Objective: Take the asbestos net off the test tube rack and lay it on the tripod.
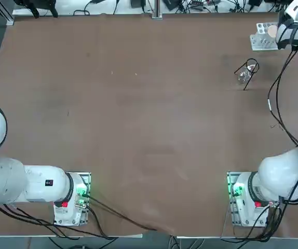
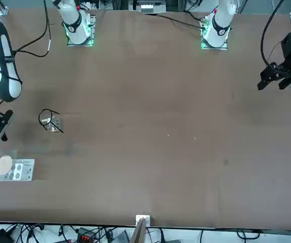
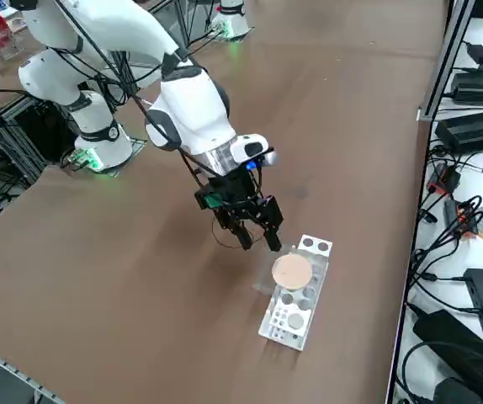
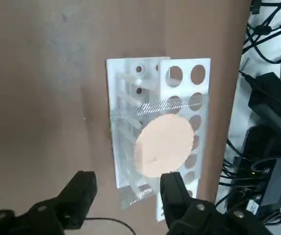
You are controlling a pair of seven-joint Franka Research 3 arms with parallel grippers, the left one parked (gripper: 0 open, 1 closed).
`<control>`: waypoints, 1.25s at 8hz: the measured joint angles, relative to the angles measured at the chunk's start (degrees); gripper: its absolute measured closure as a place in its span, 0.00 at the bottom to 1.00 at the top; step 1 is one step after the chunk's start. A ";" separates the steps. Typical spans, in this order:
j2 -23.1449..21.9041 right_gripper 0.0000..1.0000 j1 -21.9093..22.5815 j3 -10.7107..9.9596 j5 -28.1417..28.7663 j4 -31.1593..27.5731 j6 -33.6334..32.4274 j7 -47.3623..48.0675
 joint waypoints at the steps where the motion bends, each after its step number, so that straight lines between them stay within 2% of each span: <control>1: 1.36 0.19 0.00 0.04 0.00 -0.01 2.51 0.00; 7: 6.16 0.21 -0.02 0.04 0.00 0.11 9.38 0.00; 10: 6.72 0.33 -0.02 0.04 0.00 0.32 10.16 -0.02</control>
